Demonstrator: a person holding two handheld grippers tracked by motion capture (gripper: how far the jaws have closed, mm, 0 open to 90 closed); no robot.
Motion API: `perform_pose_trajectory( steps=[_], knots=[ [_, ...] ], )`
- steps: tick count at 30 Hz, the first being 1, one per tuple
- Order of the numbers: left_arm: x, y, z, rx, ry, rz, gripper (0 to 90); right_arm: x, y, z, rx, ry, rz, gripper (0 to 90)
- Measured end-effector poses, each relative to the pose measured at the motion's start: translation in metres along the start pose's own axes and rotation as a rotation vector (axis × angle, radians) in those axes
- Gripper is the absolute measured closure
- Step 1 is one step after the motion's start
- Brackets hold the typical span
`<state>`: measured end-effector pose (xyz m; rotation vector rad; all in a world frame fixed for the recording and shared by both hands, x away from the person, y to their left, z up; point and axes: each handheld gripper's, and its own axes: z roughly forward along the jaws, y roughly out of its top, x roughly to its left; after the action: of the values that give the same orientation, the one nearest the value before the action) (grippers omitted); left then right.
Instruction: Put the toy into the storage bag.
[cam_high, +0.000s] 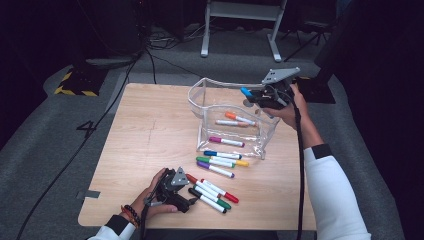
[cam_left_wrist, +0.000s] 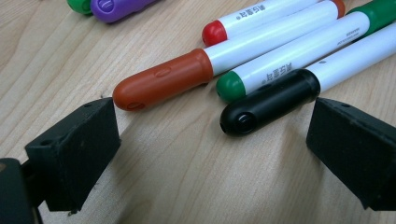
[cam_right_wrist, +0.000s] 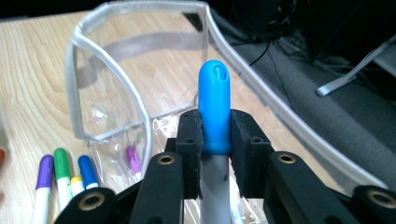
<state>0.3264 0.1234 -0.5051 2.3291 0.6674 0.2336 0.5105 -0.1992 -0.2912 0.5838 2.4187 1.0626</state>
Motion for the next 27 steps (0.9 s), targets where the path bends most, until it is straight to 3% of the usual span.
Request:
perform_pose_trajectory(
  steps=[7,12,20,22,27],
  knots=[
    [0.000,0.000,0.000,0.000,0.000,0.000,2.9,-0.001,-0.007,0.023,0.164,0.018,0.000,74.9],
    [0.000,0.000,0.000,0.000,0.000,0.000,3.0,0.000,-0.012,0.032,0.235,0.038,-0.007,74.8],
    [0.000,0.000,0.000,0.000,-0.001,0.003,3.0,0.004,-0.011,0.039,0.296,0.080,-0.014,74.5],
    [0.000,0.000,0.000,0.000,-0.001,0.002,3.0,0.007,-0.010,0.040,0.310,0.116,-0.029,74.2],
    [0.000,0.000,0.000,0.000,-0.001,0.003,3.0,0.015,-0.008,0.042,0.329,0.130,-0.055,70.4]
  ],
)
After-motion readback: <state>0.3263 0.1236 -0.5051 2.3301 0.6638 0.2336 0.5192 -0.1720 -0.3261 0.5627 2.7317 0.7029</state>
